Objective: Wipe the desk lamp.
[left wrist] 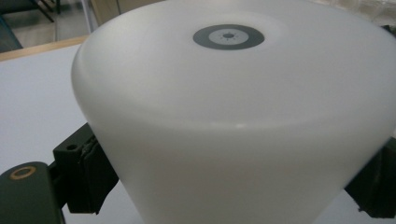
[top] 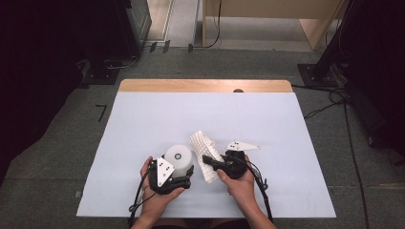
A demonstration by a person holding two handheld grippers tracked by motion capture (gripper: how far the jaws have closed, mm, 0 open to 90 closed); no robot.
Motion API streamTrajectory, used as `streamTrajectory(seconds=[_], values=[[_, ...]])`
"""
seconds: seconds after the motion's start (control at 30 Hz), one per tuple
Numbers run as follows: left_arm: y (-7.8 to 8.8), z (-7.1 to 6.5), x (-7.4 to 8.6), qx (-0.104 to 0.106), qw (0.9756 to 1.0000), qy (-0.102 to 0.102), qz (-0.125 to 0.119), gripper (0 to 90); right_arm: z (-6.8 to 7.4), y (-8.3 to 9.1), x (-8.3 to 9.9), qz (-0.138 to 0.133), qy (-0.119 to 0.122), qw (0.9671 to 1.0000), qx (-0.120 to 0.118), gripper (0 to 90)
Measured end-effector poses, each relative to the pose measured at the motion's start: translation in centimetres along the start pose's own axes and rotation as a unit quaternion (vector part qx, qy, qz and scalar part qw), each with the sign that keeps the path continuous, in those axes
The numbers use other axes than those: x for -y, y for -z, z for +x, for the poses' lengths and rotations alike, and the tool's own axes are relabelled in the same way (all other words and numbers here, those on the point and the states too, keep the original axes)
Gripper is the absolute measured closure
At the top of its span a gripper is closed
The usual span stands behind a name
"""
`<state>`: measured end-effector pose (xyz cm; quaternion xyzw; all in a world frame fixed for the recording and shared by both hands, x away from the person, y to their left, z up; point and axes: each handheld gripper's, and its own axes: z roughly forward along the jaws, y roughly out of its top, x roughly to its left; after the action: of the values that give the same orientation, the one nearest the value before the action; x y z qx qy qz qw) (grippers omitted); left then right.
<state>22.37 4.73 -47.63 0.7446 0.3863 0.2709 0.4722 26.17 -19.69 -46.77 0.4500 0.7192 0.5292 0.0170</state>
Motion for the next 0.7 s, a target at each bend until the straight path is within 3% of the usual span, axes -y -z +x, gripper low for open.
streamTrajectory(seconds=[0.23, 0.4, 0.53, 0.7], values=[[0.4, 2.0, -0.3, 0.057, 0.9983, 0.002, -0.016, 8.4, -0.2, 0.0, 0.1, 0.0, 0.0, 1.0, 0.001, 73.3], [1.6, 3.9, -1.3, 0.121, 0.991, 0.01, -0.057, 8.4, -0.1, -0.4, 0.3, 0.013, 0.001, 0.9999, -0.003, 73.3], [1.8, 4.2, -1.4, 0.128, 0.99, 0.002, -0.059, 8.5, 0.5, -1.0, 0.7, 0.021, 0.008, 0.9997, -0.011, 73.5], [1.5, 3.7, -1.3, 0.139, 0.9889, -0.01, -0.052, 8.6, 1.6, -1.1, 0.6, 0.02, 0.005, 0.9991, -0.037, 73.7]])
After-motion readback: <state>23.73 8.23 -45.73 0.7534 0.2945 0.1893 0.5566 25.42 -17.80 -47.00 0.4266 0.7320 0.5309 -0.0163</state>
